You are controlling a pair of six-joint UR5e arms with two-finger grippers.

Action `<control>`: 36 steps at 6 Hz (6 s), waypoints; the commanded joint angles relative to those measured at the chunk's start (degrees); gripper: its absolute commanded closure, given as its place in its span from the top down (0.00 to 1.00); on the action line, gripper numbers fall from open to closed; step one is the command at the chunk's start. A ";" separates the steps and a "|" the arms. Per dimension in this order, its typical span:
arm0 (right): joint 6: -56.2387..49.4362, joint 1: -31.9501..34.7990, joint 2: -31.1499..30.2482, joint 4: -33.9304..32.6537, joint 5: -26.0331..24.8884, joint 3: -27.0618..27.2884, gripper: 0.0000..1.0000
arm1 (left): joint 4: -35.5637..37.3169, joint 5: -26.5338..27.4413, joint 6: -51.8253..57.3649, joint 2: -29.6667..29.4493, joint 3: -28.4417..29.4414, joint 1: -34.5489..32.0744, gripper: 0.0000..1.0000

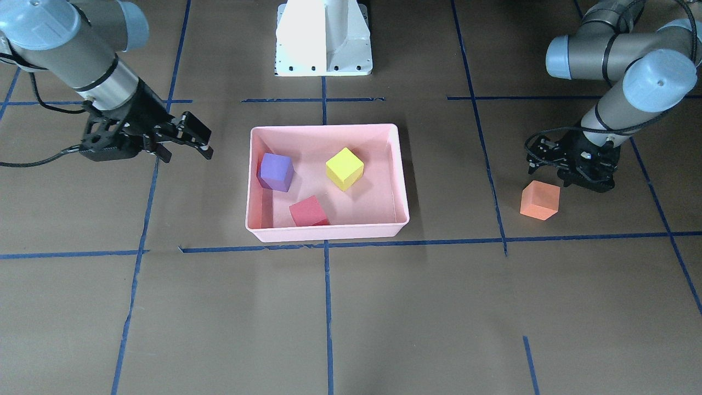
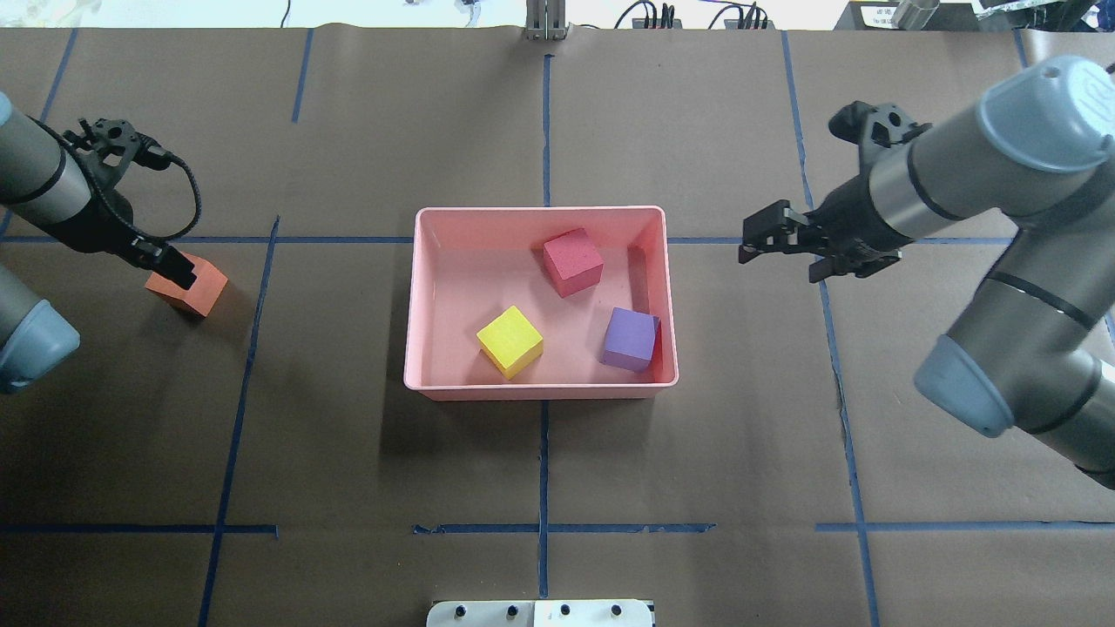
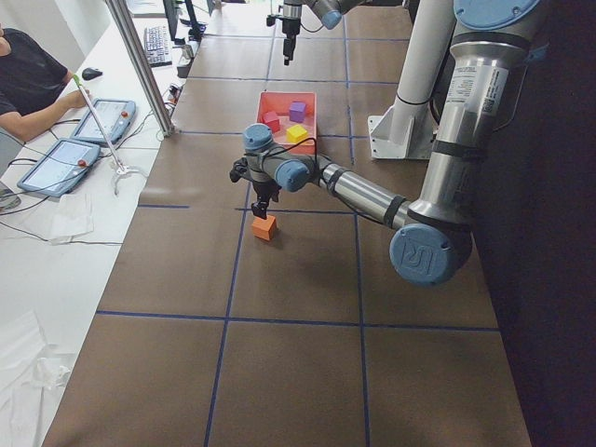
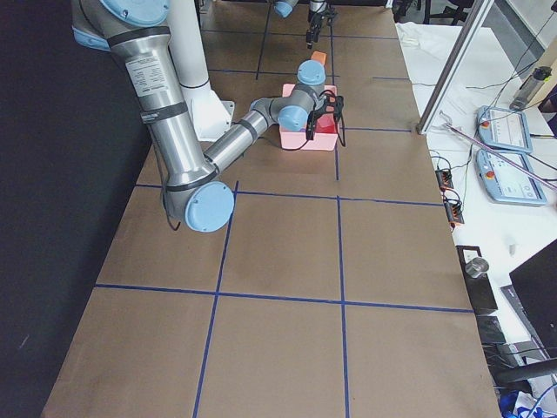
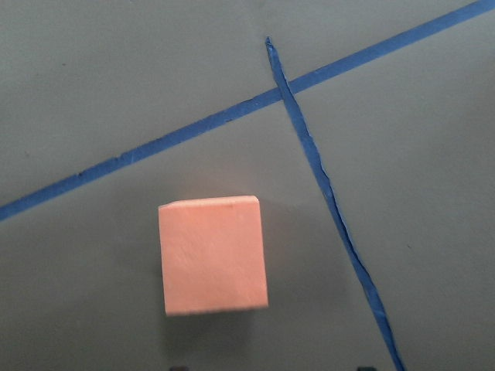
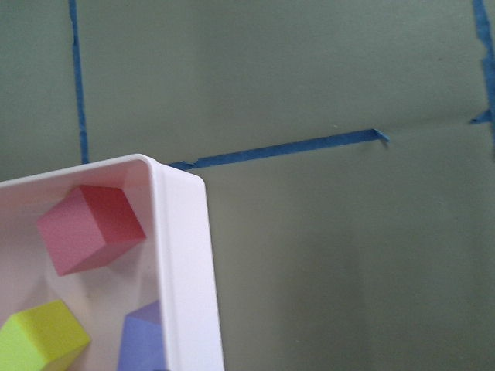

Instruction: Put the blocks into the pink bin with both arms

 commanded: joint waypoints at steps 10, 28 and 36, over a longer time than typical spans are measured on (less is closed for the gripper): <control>-2.70 1.21 -5.53 0.11 1.08 3.17 1.00 | -6.68 2.10 -4.60 -4.13 9.16 4.63 0.01; -42.45 23.40 -24.48 -0.77 5.99 -1.48 1.00 | 0.96 -2.19 1.23 12.47 -12.52 -14.79 0.99; -69.06 38.82 -31.28 -14.58 8.28 -3.86 1.00 | 23.89 -11.62 27.04 21.27 -8.99 -35.27 1.00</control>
